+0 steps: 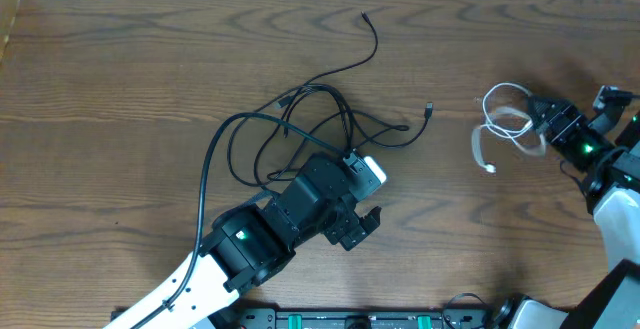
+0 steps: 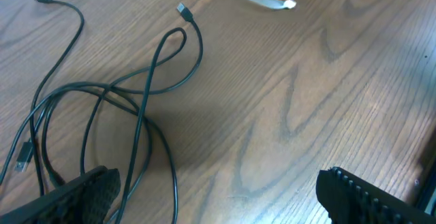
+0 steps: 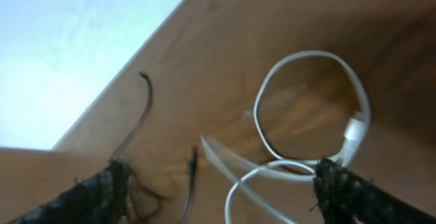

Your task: Untangle cables

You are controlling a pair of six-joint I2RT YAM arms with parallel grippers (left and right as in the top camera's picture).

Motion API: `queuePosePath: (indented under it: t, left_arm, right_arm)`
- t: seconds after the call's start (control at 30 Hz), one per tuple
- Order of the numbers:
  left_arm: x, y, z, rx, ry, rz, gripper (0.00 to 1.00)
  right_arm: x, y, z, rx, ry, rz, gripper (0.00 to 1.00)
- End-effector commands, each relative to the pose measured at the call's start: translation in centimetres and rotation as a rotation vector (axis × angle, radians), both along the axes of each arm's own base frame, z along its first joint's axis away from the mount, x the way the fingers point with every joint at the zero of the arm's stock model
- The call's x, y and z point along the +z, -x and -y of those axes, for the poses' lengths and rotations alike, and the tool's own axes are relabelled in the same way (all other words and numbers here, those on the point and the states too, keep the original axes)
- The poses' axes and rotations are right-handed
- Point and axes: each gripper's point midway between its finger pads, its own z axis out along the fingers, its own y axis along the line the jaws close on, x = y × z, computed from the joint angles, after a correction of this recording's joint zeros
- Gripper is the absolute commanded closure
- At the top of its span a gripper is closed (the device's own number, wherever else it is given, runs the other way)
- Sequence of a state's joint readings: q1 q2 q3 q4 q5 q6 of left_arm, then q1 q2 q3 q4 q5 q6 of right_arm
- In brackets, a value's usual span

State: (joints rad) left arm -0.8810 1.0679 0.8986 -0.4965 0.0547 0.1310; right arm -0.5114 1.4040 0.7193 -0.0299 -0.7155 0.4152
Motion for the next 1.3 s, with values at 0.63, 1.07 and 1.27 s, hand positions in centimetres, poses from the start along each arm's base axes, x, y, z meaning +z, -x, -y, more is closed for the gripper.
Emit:
queuePosePath:
  t: [0.63,1.07,1.27]
  left_arm:
    - [1.0,0.0,0.4,-0.012,0.022,0.009,0.03]
    - [1.0,0.0,0.4,-0.012,0.022,0.009,0.04]
    - [1.0,0.0,0.4,-0.013,0.022,0.009,0.04]
  right_arm:
    - [-6.2,3.7,-3.8,0.156,0.446,-0.319,0.01]
    - [-6.7,3.6,-6.2,0.331,0.676,-0.302,0.01]
    - [-7.7,2.7,-6.8,0.423,0.75,-0.268,0.01]
